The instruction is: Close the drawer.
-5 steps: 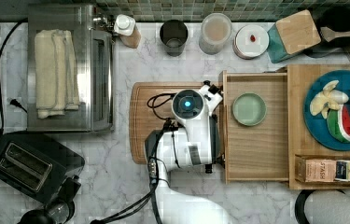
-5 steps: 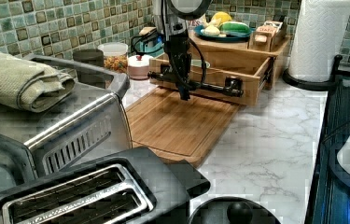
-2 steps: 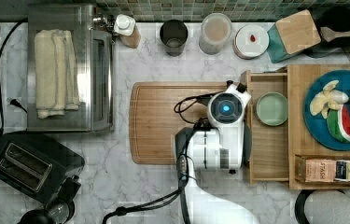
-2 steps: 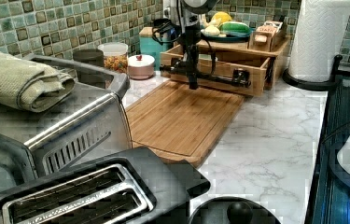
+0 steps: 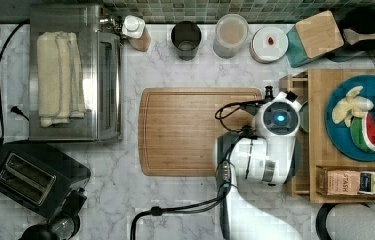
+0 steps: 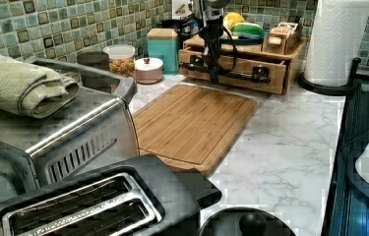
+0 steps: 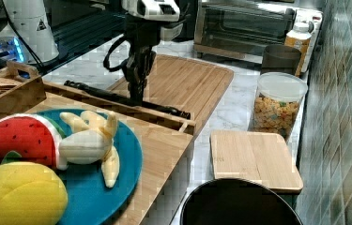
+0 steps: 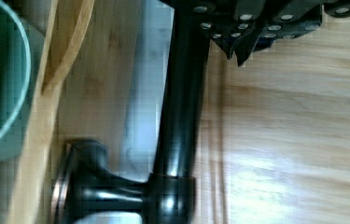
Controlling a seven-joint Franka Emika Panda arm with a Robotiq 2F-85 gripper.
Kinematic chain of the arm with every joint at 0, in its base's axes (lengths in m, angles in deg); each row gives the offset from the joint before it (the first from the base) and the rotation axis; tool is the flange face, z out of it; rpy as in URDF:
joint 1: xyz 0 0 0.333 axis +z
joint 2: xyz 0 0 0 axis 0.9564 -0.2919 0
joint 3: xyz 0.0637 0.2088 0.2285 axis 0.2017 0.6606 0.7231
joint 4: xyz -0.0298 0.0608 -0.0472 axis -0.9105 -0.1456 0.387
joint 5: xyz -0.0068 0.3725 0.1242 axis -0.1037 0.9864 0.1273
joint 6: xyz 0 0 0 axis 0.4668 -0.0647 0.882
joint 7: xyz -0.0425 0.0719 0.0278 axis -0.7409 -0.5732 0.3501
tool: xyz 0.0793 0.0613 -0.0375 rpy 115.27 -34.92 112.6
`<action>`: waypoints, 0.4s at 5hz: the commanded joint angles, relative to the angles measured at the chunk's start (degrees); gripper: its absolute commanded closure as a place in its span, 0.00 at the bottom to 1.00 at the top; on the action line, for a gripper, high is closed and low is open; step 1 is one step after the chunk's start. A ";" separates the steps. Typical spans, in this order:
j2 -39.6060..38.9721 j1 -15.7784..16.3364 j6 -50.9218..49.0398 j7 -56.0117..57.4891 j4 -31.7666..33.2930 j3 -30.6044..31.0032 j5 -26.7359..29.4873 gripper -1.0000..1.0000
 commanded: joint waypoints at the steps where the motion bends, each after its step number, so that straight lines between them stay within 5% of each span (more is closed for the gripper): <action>1: -5.50 -12.31 1.41 15.73 -21.00 -8.49 4.49 1.00; 2: -3.46 -11.56 -0.26 10.62 -20.82 -9.66 1.89 1.00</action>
